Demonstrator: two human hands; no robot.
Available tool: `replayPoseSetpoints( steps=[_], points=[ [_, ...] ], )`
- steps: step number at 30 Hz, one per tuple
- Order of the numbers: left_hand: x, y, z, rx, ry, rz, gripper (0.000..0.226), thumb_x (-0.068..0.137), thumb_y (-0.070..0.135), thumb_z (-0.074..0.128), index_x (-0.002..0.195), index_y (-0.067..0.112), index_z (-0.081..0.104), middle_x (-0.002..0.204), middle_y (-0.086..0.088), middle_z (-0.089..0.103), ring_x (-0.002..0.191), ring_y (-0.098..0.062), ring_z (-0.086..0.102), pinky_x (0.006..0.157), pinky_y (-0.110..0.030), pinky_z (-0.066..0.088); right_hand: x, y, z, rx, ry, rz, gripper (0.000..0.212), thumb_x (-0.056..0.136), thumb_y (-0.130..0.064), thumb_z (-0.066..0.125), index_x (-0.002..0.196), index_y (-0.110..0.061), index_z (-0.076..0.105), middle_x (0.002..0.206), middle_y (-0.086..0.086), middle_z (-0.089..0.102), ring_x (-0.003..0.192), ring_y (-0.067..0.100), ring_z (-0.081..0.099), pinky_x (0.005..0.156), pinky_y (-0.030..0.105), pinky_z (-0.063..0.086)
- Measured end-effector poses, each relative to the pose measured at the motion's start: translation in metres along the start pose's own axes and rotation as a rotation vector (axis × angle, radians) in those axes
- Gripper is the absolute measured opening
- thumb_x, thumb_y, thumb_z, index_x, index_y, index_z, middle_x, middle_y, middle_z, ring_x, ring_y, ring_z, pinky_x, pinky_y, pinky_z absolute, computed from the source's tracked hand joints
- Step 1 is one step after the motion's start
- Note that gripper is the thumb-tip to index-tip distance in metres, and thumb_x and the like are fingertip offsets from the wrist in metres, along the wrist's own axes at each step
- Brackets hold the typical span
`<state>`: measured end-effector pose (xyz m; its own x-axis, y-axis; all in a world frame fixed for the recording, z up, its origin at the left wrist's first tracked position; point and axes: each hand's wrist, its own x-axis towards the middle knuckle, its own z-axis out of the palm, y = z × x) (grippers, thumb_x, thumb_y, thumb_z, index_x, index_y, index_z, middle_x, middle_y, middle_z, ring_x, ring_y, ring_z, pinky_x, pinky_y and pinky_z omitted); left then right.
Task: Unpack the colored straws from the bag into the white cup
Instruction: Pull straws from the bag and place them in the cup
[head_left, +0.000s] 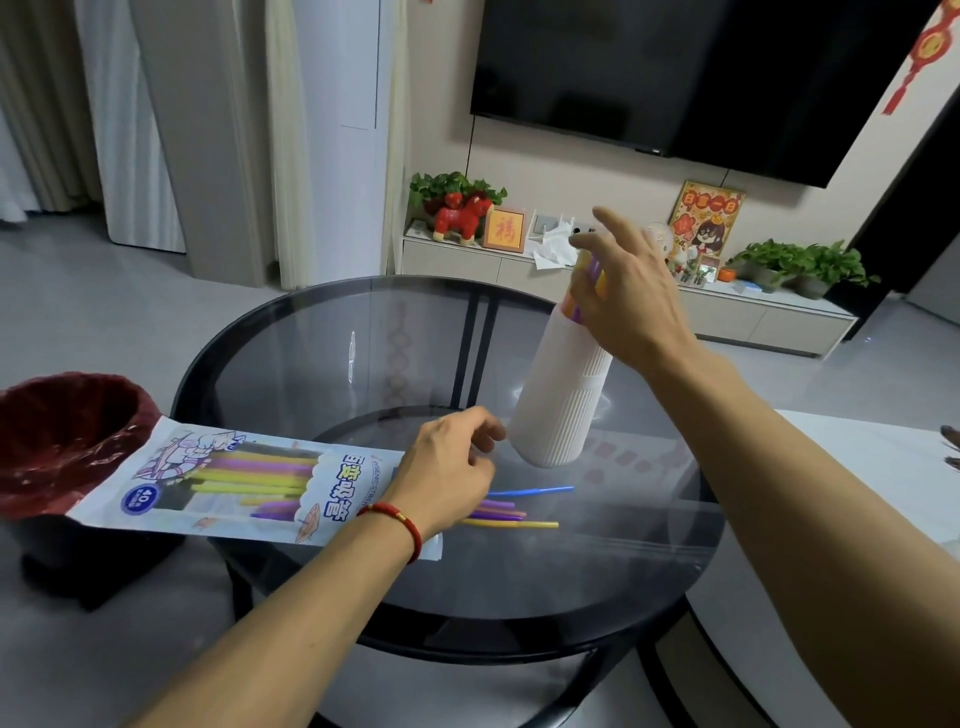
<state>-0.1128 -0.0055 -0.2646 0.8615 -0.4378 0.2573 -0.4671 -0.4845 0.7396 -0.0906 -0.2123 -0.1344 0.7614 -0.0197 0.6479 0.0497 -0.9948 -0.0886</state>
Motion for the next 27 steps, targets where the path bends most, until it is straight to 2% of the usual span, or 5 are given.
replayPoseSetpoints(
  steps=[5,11,18,23,27],
  points=[
    [0.008,-0.010,-0.022,0.332,-0.186,0.138,0.050,0.086,0.033,0.064,0.135,0.027,0.054,0.133,0.000,0.054,0.124,-0.018,0.045,0.101,-0.031,0.042,-0.009,-0.003,-0.008,-0.124,0.139,-0.044,0.038,0.096,-0.025,0.059,0.134,-0.021,0.067,0.164,0.014,0.043,0.155,0.033,0.033,0.121,0.067,0.005],
    [-0.007,-0.050,-0.030,0.811,-0.629,-0.023,0.135,0.058,0.071,0.070,0.156,0.028,-0.014,0.163,-0.005,0.007,0.152,-0.025,-0.005,0.117,-0.067,-0.001,-0.100,-0.023,0.008,0.111,0.167,-0.230,0.020,0.090,-0.023,0.057,0.096,-0.008,0.070,0.102,0.011,0.073,0.093,0.032,0.067,0.081,0.039,0.049],
    [-0.007,-0.049,-0.025,0.983,-0.532,0.057,0.125,0.061,0.049,0.077,0.155,0.017,0.002,0.139,-0.007,0.027,0.133,-0.028,0.035,0.113,-0.073,0.008,-0.177,-0.002,0.066,0.190,-0.581,0.328,0.047,0.106,-0.050,0.035,0.144,-0.027,0.052,0.151,-0.001,0.051,0.143,0.022,0.043,0.120,0.056,0.029],
    [-0.010,-0.037,-0.019,0.965,-0.460,0.081,0.109,0.064,0.036,0.078,0.150,0.019,0.013,0.129,-0.007,0.030,0.122,-0.031,0.043,0.109,-0.059,0.032,-0.199,-0.013,0.076,0.172,-0.628,0.148,0.074,0.095,-0.072,0.038,0.154,-0.028,0.038,0.145,-0.002,0.049,0.132,0.021,0.046,0.110,0.042,0.036],
    [-0.011,-0.032,-0.015,0.899,-0.393,0.150,0.109,0.064,0.034,0.076,0.151,0.025,0.010,0.126,-0.005,0.029,0.120,-0.028,0.042,0.105,-0.052,0.038,-0.200,-0.031,0.085,-0.105,-0.579,-0.050,0.054,0.101,-0.069,0.032,0.130,-0.026,0.050,0.123,-0.003,0.051,0.113,0.022,0.049,0.097,0.039,0.034]
  ],
)
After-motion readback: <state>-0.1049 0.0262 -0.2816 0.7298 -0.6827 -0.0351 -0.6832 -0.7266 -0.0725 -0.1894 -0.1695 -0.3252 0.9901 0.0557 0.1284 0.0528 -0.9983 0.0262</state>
